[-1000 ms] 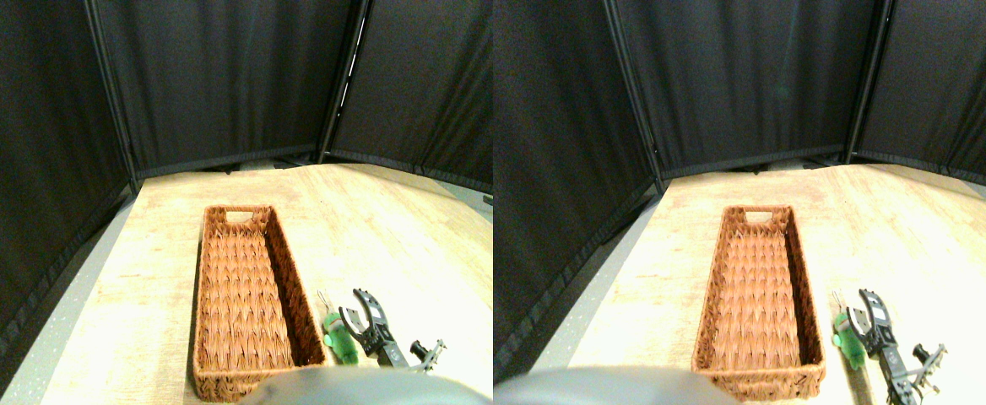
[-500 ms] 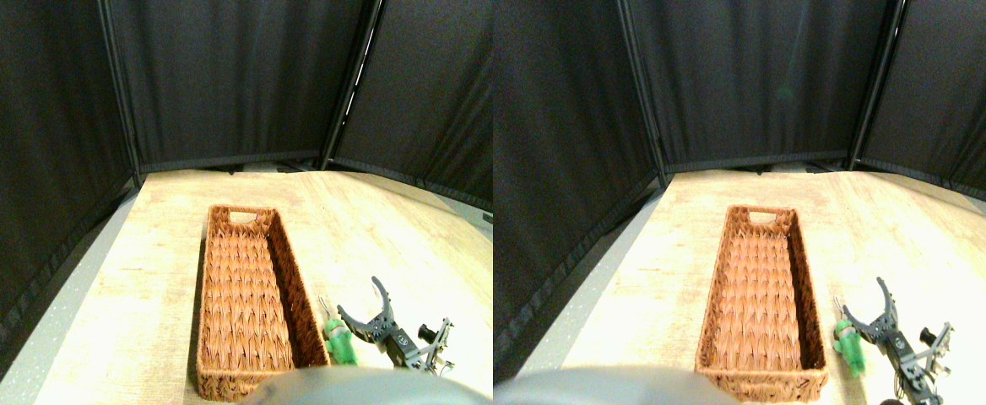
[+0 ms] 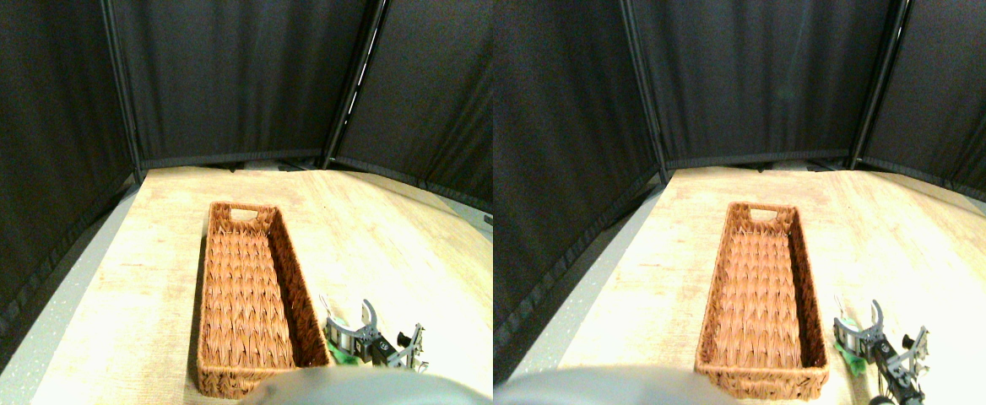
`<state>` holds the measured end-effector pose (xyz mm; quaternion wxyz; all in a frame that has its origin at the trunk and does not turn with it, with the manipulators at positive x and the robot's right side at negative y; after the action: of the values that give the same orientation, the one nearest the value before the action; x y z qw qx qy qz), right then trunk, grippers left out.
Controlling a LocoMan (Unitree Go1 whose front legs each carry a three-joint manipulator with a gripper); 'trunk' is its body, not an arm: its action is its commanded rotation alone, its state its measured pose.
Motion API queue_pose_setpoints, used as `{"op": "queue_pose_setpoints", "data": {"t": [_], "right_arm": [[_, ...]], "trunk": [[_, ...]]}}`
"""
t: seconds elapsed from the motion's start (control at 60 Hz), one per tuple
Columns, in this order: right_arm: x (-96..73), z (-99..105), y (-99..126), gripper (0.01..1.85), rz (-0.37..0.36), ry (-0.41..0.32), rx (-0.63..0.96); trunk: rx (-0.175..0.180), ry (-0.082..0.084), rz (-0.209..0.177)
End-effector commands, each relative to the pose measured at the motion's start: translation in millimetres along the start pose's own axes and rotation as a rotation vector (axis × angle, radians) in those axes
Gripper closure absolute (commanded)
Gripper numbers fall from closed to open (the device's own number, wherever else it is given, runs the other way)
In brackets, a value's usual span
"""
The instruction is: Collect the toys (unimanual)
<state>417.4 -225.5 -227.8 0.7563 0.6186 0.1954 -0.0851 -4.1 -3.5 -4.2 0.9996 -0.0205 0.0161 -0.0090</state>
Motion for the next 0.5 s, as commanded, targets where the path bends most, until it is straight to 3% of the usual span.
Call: {"op": "queue_pose_setpoints", "data": {"t": [0.017,0.167,0.5], "right_arm": [[-3.9,-3,8,0.99,0.067,0.041,0.048],[-2.9,-5,-3,0.90,0.048,0.035,0.066],[6.3,-2,-34,0.82,0.003,-0.008,0.084]], "trunk": [[-0.016,0.023,0.011],[-0.018,0.018,0.013],[-0.015,0.026,0.014]]}}
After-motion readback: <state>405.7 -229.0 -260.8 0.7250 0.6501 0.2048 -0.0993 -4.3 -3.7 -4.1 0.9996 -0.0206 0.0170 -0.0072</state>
